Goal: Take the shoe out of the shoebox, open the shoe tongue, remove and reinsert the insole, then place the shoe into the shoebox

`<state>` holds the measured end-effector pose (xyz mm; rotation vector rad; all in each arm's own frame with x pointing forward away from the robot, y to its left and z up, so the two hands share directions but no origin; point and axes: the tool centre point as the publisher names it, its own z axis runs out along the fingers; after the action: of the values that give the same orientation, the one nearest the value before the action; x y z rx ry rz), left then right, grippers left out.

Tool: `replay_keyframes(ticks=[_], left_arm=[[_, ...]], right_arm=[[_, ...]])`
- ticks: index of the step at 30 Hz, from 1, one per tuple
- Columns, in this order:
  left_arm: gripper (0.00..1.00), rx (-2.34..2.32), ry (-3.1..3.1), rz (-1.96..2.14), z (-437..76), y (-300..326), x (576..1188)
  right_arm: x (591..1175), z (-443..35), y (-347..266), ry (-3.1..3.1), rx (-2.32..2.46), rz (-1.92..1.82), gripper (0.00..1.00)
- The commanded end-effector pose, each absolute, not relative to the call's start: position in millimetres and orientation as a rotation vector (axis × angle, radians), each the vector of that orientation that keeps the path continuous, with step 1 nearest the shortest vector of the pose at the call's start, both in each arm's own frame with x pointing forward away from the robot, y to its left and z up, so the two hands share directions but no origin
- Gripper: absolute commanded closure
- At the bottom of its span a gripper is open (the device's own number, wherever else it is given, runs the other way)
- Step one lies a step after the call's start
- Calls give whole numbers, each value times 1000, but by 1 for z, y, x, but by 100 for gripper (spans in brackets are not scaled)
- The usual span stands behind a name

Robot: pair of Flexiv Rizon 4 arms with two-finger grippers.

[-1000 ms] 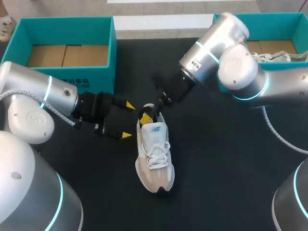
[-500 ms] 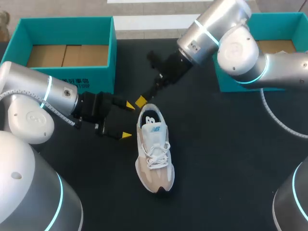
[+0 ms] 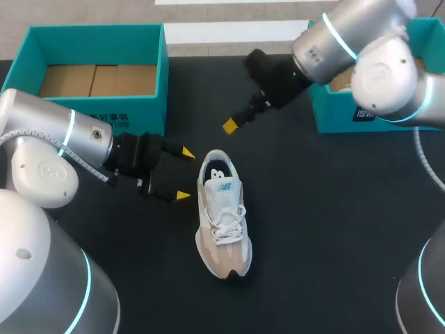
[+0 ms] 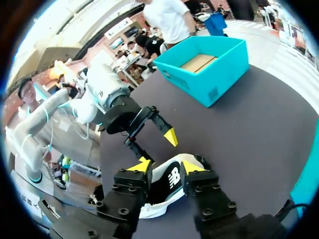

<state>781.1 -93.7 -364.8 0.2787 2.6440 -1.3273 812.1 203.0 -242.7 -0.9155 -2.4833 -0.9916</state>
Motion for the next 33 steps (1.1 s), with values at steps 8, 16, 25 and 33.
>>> replay_keyframes(ticks=[8,16,25,33], left_arm=[[0,278,2647,-1322,-365,-94,781],[0,278,2647,-1322,-365,-94,781],[0,298,2605,-1315,-333,-70,766],[0,263,2603,-1242,-310,-42,771]], right_arm=[[793,-213,191,-2705,-1236,-655,100],[793,-213,191,-2705,-1236,-655,100],[791,-240,211,-2616,-1834,-696,100],[774,-263,226,-2536,-2213,-608,100]])
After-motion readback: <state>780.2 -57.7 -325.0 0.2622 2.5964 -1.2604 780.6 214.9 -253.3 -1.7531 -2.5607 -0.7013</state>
